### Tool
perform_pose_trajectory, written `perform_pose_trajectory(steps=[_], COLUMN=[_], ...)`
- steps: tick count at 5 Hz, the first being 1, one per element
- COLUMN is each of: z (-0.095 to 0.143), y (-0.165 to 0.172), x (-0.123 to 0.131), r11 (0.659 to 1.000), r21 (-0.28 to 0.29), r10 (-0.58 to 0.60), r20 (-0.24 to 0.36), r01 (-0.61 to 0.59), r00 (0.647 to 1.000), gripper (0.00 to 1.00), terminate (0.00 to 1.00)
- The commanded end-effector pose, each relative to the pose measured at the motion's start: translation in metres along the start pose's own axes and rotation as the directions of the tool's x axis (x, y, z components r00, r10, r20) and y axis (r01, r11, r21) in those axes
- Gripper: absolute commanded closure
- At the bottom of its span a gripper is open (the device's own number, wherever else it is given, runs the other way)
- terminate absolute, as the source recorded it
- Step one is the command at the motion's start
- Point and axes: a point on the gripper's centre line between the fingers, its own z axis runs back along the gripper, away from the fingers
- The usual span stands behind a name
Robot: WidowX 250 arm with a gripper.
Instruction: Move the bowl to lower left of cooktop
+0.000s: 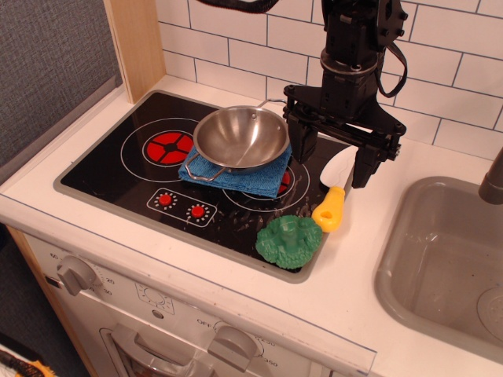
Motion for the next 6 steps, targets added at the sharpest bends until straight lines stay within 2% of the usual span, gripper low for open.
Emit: perform_pose_trajectory(steps=[1,2,4,6], z=[0.000,0.006,0.013,-0.018], y=[0.000,0.019,0.048,0.074], x=[0.000,0.002,0.005,0.007], r11=[1.000,0.996,0.993,0.989], r21=[0.000,0.072,0.078,0.048], r10=[0.000,0.059,0.083,0.145], r20=[0.000,0.014,0.025,-0.029], r01=[0.000,-0.060,-0.085,-0.143], r00=[1.000,0.998,0.996,0.989], gripper=[0.00,0.00,0.00,0.00], terminate=[0.00,0.00,0.00,0.00])
